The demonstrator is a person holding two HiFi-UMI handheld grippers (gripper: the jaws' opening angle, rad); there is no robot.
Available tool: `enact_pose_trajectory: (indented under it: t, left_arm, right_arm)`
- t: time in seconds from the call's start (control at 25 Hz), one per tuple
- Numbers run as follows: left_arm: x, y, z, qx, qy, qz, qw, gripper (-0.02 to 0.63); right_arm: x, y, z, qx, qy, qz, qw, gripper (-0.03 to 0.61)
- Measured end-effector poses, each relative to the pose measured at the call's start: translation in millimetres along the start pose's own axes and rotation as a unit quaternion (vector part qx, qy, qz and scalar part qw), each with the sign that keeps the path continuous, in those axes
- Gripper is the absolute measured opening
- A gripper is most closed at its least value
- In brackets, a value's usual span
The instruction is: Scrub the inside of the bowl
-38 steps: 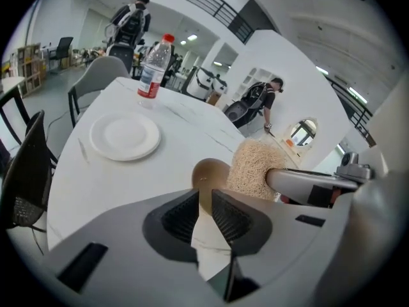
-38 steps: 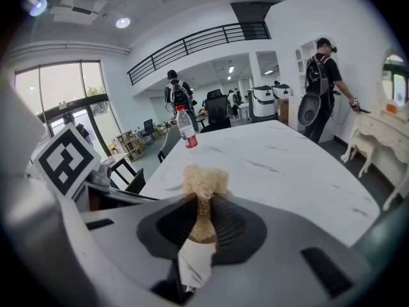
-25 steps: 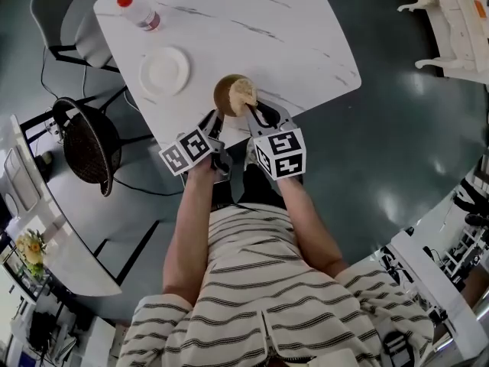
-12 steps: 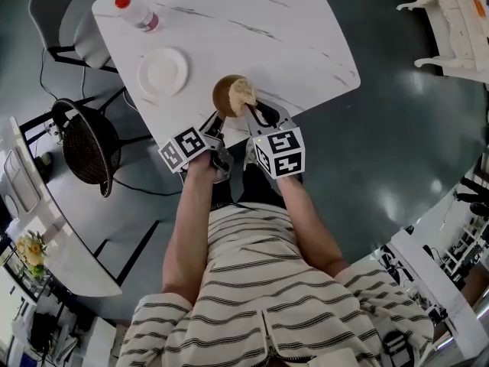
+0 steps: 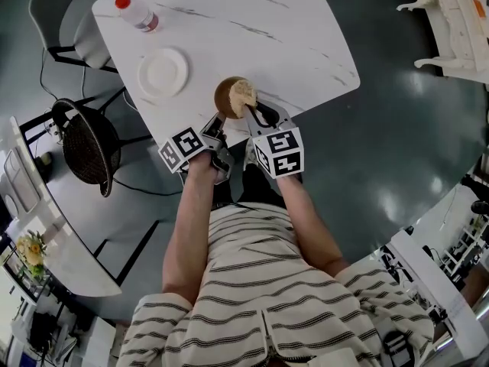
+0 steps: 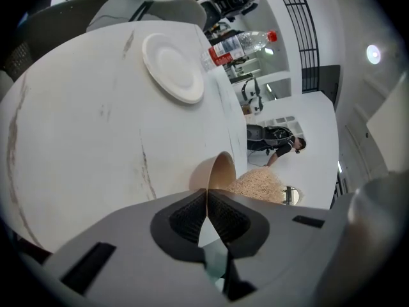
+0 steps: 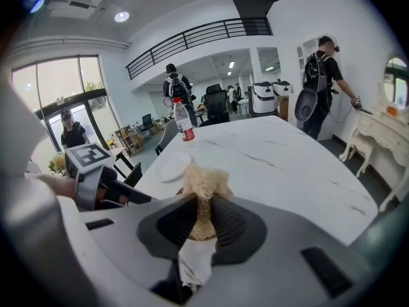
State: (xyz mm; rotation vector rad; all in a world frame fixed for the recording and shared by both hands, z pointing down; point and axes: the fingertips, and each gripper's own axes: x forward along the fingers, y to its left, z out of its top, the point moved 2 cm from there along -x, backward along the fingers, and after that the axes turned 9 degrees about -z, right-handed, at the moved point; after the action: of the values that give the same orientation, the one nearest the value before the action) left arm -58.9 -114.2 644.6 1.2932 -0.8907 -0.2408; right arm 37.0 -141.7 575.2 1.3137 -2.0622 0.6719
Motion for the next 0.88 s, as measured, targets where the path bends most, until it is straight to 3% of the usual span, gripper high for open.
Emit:
enact_pose_trajectory:
  t: [0.44,0.88]
  left_arm:
    - [-0.9,3.0,-5.6,-0.044,-0.011,-0.008,0.9989,0.009]
    - [-4.2,6.6,-11.4,-0.045,-0.011,-0.005,0.9989,0.009]
  right_arm:
    - [3.4,-0.4,-10.5,-0.015,0.014,-0.004,1.000,0.074]
    - [26.1,-5.6,-16.6,-0.032,0.032,-0.011,0.999,0.074]
